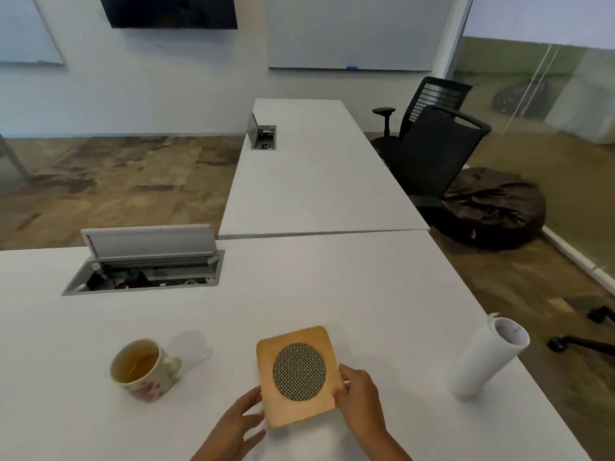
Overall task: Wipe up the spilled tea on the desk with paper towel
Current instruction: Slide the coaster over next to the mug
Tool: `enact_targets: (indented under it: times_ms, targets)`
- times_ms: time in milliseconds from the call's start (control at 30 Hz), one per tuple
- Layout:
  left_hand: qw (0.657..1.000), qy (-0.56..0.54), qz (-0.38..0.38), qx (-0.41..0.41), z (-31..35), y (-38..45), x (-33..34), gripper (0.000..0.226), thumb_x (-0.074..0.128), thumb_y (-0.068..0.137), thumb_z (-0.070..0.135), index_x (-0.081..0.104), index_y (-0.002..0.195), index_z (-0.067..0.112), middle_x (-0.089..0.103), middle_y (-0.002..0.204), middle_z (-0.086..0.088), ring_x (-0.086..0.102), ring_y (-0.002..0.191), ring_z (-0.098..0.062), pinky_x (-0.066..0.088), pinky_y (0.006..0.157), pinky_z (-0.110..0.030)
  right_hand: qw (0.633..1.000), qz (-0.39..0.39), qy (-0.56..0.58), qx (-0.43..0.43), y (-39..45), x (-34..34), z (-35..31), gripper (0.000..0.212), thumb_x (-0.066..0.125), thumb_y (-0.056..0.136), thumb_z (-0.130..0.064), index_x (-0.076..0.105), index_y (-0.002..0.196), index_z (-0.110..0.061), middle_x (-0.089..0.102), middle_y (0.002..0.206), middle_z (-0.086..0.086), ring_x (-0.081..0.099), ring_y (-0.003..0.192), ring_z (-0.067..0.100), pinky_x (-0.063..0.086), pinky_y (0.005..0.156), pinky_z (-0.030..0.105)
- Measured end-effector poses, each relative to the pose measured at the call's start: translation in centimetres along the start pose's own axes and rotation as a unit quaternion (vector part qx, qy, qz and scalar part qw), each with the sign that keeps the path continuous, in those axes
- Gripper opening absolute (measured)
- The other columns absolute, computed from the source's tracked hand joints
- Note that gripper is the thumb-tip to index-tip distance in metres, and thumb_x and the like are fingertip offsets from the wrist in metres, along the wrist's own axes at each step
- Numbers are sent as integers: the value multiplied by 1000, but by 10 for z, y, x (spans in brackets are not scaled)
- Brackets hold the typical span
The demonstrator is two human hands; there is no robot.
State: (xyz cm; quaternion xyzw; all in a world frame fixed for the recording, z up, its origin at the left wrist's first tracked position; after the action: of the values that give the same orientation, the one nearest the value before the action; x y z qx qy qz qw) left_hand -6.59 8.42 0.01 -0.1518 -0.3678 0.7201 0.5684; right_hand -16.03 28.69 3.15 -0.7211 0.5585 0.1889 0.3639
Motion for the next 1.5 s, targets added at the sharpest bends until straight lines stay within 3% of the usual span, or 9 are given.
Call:
enact_targets:
  times_ms: [133,333,600,833,1033,1200,1333,1400,1500]
  targets:
    - [999,23,19,31,8,-15,-22,46,41,89,-7,46,127,18,47,130,-1,51,117,-23,40,98,-39,1000,-9,7,5,-9,20,-17,51,64,84,-11,48,133,-16,54,118,7,58,97,14,44,82,18]
    - [999,33,17,30,11,-20,-48,43,41,86,-8,48,118,19,49,127,-1,53,110,-21,42,96,-37,1000,-17,4,22,-11,54,-21,50,68,80,-10,54,128,-15,59,109,8,61,95,18,53,86,33]
    - [994,76,72,37,17,-8,-63,41,38,87,-10,48,118,15,54,94,2,52,77,-13,45,66,-26,997,-41,6,62,-8,73,-24,48,68,79,-13,54,125,-14,64,112,8,62,97,18,47,78,23]
    - [989,98,103,30,25,12,-70,43,40,88,-6,48,128,8,55,89,0,52,70,-13,43,60,-25,996,-45,28,68,14,77,-30,49,68,80,-10,52,127,-11,62,119,11,60,103,22,44,79,22]
    - [991,90,102,15,29,24,-72,58,53,70,4,49,128,6,55,107,-11,53,70,-16,45,60,-26,997,-46,29,62,30,78,-33,47,68,79,-8,55,124,-11,62,119,12,61,102,23,44,78,23]
    - [988,103,118,11,26,33,-73,54,44,82,-10,45,133,7,49,122,-12,49,69,-13,41,58,-24,997,-49,21,57,39,79,-33,46,69,77,-6,57,122,-10,64,116,12,62,100,24,43,76,21]
    - [983,130,125,14,25,35,-74,58,41,83,-10,40,138,9,44,136,-12,50,74,-10,44,61,-23,997,-54,5,51,39,82,-30,44,68,80,-8,56,122,-12,62,116,11,61,98,22,41,76,19]
    - [977,163,138,29,26,36,-75,59,43,83,-6,38,139,12,41,140,-11,55,94,-16,51,78,-30,998,-40,7,46,37,80,-29,40,65,82,-8,56,121,-11,60,115,11,57,92,18,40,78,20]
    - [954,211,204,64,30,32,-84,52,46,87,1,42,138,12,40,142,-12,44,125,-27,39,106,-43,999,21,24,27,35,72,-34,31,59,86,-10,60,116,-12,56,113,11,53,95,16,43,84,24]
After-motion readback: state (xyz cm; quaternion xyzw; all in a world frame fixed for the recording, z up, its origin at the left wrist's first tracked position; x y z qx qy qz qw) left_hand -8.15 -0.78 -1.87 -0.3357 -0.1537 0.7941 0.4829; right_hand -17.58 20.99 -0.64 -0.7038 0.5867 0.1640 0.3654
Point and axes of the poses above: each hand's wrist, its own y-axis towards the middle knuckle, its own x-axis out of the palm, z = x × y, the point moved 7 cm from there along y, towards the middle knuckle
